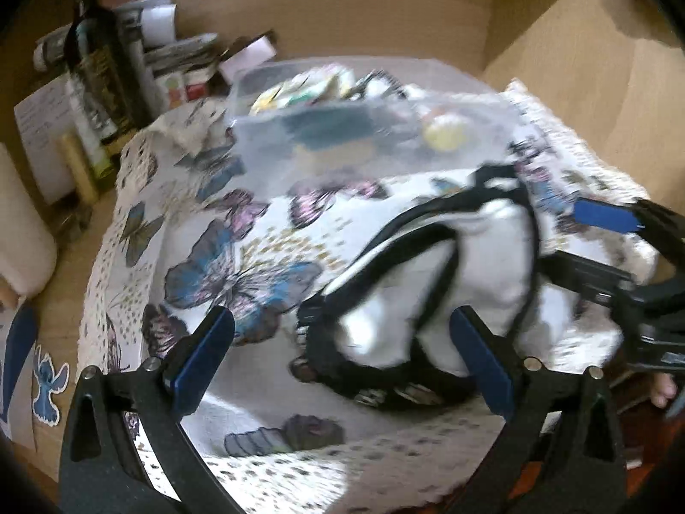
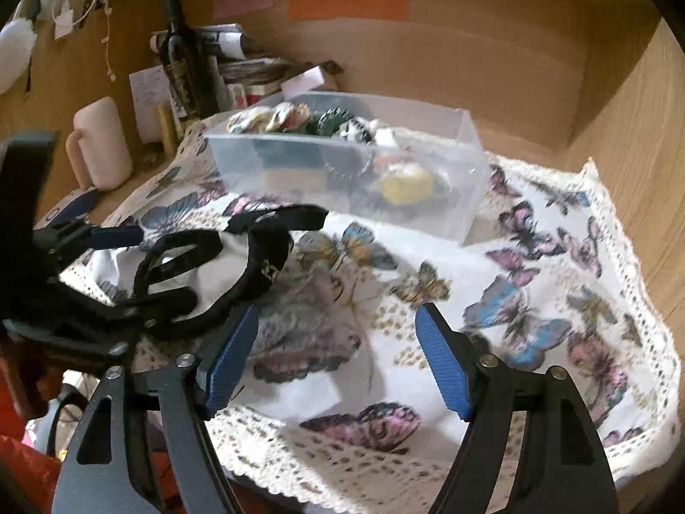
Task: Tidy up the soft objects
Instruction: 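Grasp the silver foil packet with the right tool while the left tool grasps the black-strapped white cloth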
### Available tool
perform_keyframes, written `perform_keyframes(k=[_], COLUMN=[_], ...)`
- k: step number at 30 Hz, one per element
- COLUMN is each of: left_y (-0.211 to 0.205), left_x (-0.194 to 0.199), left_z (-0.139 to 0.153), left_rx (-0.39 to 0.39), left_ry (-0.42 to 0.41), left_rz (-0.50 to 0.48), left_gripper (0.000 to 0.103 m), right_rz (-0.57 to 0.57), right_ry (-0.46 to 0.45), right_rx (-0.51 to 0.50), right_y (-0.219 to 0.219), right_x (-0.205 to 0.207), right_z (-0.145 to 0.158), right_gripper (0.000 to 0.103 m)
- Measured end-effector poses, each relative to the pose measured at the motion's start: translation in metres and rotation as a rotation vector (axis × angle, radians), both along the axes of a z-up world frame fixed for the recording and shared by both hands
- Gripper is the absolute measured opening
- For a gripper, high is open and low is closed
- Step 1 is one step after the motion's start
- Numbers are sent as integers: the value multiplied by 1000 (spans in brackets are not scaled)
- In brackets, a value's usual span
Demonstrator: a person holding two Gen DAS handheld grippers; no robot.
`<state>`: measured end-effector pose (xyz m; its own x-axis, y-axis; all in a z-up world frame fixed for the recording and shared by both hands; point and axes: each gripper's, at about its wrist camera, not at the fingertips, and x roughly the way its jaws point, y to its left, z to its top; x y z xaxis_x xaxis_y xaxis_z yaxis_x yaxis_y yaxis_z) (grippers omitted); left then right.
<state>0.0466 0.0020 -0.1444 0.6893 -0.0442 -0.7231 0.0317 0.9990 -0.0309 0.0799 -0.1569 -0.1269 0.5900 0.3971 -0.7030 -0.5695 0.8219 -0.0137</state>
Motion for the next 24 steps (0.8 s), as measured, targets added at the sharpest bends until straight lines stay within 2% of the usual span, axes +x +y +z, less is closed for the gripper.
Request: perform_keyframes(k=[2, 4, 6, 8, 10, 13, 14, 16, 18, 19, 20, 21, 24], left_y=[5, 10, 13, 12, 9, 7, 7, 10, 13, 14, 14, 14, 14], left_x=[4, 6, 5, 4, 3, 2, 2, 3, 4, 4, 4, 4, 4], left_z=[-10, -16, -17, -16, -15, -12, -13, -12, -11, -10, -10, -8, -4], left_rx=[10, -33, -55, -52, -62, -42, -44, -51, -50, -49, -47, -39, -31], left_ry=[19, 29, 14, 3, -1, -15, -16, -17, -19, -21, -24, -27, -36], left_rz=[21, 23, 29, 18, -12, 2, 6, 9, 12, 12, 11, 12, 8], left_gripper=[102, 101, 88, 70, 62, 54, 48, 41, 34, 29, 27, 26, 22], right_rz=[9, 18, 28, 41, 50, 67, 71, 80, 99, 104, 104, 104, 85], right_ry=[12, 24, 40, 58, 74, 104, 116, 128, 132, 125, 114, 103, 60], right_rx=[-2, -9, -3, 10, 31, 69, 79, 108, 123, 123, 119, 114, 97], right_y=[3, 7, 11, 15, 18, 20, 20, 21, 24, 25, 27, 27, 26], right_x=[-1, -1, 1, 5, 8, 11, 12, 12, 10, 9, 7, 6, 5], right_z=[-5, -10, -15, -19, -21, -25, -27, -29, -29, -28, -27, -25, -20], right_gripper=[75, 75, 75, 75, 75, 75, 75, 67, 45, 40, 30, 24, 19])
